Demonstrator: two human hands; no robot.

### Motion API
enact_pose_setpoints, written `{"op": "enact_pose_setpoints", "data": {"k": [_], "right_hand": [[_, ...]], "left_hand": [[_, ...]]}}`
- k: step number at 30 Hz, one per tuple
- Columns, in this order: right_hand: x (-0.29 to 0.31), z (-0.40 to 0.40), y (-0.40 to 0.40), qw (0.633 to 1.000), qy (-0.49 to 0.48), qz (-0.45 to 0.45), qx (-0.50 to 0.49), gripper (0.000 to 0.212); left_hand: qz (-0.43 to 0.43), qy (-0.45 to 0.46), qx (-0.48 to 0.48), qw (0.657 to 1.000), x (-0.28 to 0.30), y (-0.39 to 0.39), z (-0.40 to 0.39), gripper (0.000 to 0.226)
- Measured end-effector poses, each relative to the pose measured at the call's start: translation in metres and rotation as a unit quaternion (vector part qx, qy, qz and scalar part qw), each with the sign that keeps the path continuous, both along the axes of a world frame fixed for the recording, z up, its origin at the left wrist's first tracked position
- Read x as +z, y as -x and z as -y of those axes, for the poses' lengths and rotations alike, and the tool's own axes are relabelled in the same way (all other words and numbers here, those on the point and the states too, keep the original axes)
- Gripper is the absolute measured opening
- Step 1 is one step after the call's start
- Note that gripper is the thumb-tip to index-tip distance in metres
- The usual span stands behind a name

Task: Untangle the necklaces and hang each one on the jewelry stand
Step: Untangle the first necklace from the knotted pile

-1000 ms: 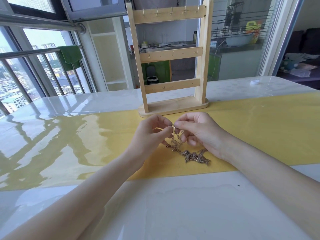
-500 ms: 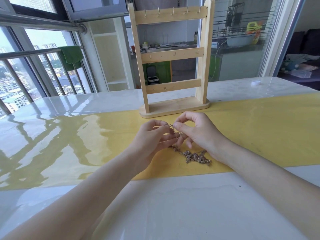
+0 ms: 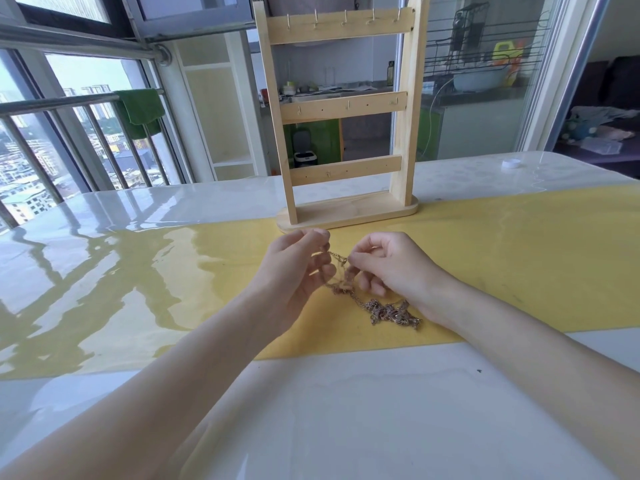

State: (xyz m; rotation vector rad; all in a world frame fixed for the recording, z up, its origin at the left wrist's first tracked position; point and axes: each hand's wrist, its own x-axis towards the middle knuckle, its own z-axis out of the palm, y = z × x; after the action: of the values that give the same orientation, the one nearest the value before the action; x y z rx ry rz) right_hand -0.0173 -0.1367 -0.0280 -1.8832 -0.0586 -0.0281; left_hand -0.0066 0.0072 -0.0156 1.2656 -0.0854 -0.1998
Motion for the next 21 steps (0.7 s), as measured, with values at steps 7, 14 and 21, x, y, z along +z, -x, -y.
{"op": "enact_pose_setpoints", "data": {"k": [7, 14, 21], "right_hand": [[0.008, 0.005, 0.001, 0.993, -0.113, -0.029, -0.025, 0.007], [0.013, 0.007, 0.002, 0.983, -0.182, 0.007, -0.03, 0.014], [0.013, 0.007, 0.003, 0.982, -0.186, 0.027, -0.017, 0.012]], "left_hand": [[-0.017, -0.043, -0.038, 0.998, -0.001, -0.005, -0.01, 0.006], [0.004, -0.169, -0.122, 0.978, -0.007, -0.002, -0.008, 0.006], [0.006, -0.145, -0.12, 0.982, -0.004, 0.001, -0.007, 0.006]]}}
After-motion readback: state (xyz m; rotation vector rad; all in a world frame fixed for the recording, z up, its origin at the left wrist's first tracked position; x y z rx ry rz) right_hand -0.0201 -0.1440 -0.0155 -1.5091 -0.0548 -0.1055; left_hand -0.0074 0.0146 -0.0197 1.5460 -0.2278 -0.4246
